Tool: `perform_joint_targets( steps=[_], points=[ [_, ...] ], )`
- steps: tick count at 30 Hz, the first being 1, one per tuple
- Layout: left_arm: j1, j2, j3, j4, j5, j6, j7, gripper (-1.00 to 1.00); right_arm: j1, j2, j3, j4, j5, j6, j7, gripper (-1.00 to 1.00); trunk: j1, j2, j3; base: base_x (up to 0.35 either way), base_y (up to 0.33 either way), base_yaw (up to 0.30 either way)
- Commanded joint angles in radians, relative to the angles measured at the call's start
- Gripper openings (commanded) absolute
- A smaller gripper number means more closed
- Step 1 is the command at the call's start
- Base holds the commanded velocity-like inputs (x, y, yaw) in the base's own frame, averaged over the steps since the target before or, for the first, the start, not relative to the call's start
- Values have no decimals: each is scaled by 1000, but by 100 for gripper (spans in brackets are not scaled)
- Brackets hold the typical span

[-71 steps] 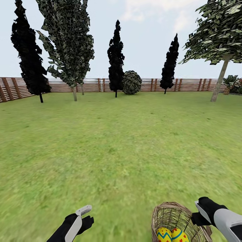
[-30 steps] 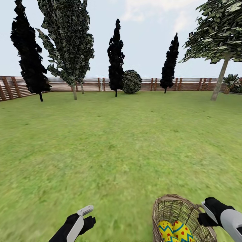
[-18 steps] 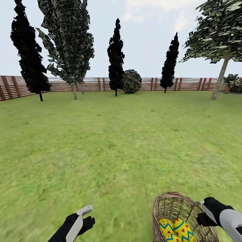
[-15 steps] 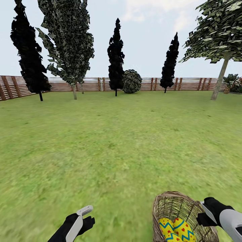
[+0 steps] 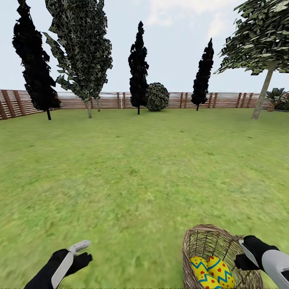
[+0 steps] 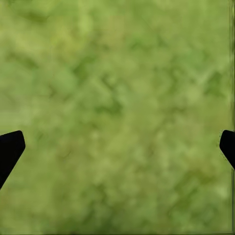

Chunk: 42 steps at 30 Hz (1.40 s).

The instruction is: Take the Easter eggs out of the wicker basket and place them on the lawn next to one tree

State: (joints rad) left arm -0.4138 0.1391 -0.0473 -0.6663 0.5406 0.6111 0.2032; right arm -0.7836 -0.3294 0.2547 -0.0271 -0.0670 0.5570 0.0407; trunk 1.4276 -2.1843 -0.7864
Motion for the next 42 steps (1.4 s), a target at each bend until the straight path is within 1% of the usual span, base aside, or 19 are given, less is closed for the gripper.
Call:
perform_joint_targets(
  steps=[1,2,3,8,11,19,23,29,31,33,35,38,40,42],
  points=[
    [0,11,-5,-4,12,9,-9,100,0,0,9,-2,-7,5,4,100,4,-8,-4,0,0,0],
    [0,19,-5,-6,13,16,-26,100,0,0,9,-2,-6,5,4,100,8,-15,-7,0,0,0],
    [0,20,-5,-6,13,18,-30,100,0,-1,9,-2,-6,5,4,100,11,-22,-11,0,0,0],
    [0,20,-6,-7,12,21,-35,100,0,-5,8,-2,-7,5,4,100,31,-57,-26,0,0,0],
    [0,9,-8,-6,12,20,-32,100,0,-5,8,-2,-7,5,4,100,42,-78,-36,0,0,0],
    [0,-4,-8,-5,13,19,-31,100,0,-7,8,-3,-7,5,4,100,73,-134,-61,0,0,0],
    [0,-24,-8,-3,8,17,-30,100,0,-6,8,-4,-7,5,4,100,88,-162,-73,0,0,0],
    [0,-30,-8,-3,6,15,-30,100,0,-10,8,-4,-7,5,4,100,88,-162,-73,0,0,0],
    [0,-30,-8,-3,7,14,-30,100,0,-19,8,-12,-7,5,4,100,88,-162,-73,0,0,0],
    [0,-30,-8,-1,8,14,-30,100,0,-34,7,-19,-8,6,5,100,88,-162,-73,0,0,0],
    [0,-30,-8,1,8,13,-30,100,0,-53,7,-22,-23,6,8,100,88,-162,-73,0,0,0],
    [0,-31,-8,2,8,12,-31,100,0,-73,9,-25,-91,7,33,100,88,-162,-73,0,0,0],
    [0,-32,-9,3,8,12,-31,100,0,-75,10,-27,-108,8,39,100,88,-162,-73,0,0,0],
    [0,-32,-9,3,9,12,-31,100,0,-75,14,-28,-115,9,42,100,88,-162,-73,0,0,0]
  ],
)
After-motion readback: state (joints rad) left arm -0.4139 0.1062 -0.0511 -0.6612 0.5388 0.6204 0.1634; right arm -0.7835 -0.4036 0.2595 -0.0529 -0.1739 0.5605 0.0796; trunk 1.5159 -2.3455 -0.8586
